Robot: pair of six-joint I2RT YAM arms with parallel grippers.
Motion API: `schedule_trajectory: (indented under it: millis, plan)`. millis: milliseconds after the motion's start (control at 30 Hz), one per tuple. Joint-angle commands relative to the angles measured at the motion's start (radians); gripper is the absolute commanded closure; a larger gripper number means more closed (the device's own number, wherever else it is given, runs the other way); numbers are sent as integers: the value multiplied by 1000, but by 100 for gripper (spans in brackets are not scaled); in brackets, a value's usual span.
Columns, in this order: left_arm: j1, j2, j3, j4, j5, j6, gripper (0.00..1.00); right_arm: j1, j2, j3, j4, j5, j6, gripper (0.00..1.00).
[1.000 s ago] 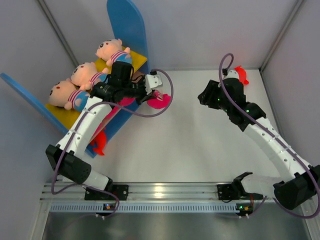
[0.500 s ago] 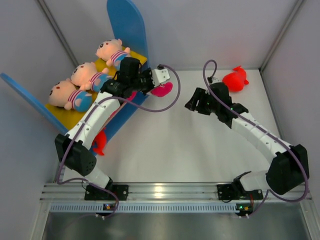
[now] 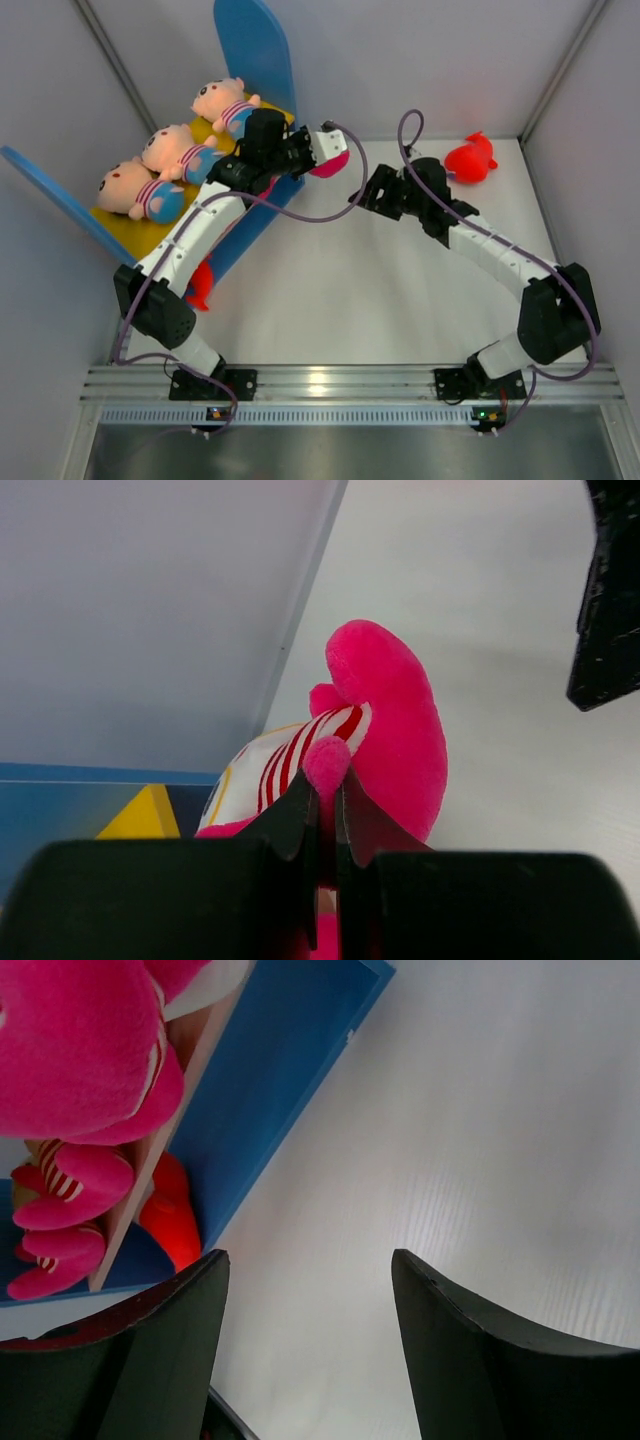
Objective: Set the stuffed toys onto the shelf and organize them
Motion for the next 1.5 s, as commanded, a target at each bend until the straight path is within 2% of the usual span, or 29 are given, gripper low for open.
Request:
schedule_trajectory:
  millis: [0, 133, 433, 667, 967, 1133, 1300, 1467]
  plan:
    - [-2, 13, -2, 137, -101, 73, 100, 3, 11, 31, 132, -20, 16, 33]
    - [-3, 6, -60, 172, -136, 77, 100, 3, 78, 81, 214, -102, 58, 33]
    - [24, -45, -220, 237, -209, 56, 100, 30, 226, 192, 297, -138, 91, 33]
    - [58, -60, -246, 258, -253, 19, 100, 58, 400, 349, 320, -189, 126, 36]
    - [64, -83, -312, 258, -273, -38, 100, 69, 508, 423, 360, -180, 200, 57]
    - [66, -105, -337, 257, -261, -76, 100, 81, 563, 494, 358, -189, 201, 61]
    - [64, -112, -354, 238, -264, -84, 100, 89, 609, 564, 326, -163, 186, 76]
    - [66, -100, -368, 240, -282, -72, 100, 90, 648, 633, 309, -155, 186, 78]
